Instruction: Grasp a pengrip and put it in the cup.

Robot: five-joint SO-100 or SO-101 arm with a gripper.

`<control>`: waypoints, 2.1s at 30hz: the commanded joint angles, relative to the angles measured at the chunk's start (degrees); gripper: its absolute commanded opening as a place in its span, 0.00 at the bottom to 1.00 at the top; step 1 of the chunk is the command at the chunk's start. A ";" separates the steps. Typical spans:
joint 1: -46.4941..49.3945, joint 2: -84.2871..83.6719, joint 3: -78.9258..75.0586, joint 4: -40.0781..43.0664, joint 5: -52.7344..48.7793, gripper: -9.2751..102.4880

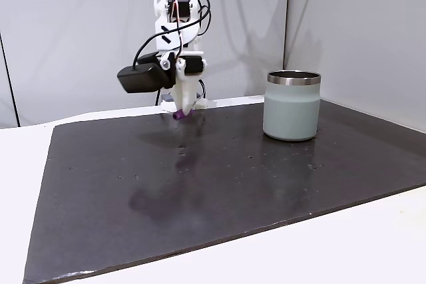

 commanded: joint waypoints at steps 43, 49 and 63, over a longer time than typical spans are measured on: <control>-40.52 -0.79 -29.79 -0.09 37.35 0.09; -40.69 0.09 -28.48 0.26 36.12 0.20; -40.52 0.97 -27.51 0.97 36.04 0.38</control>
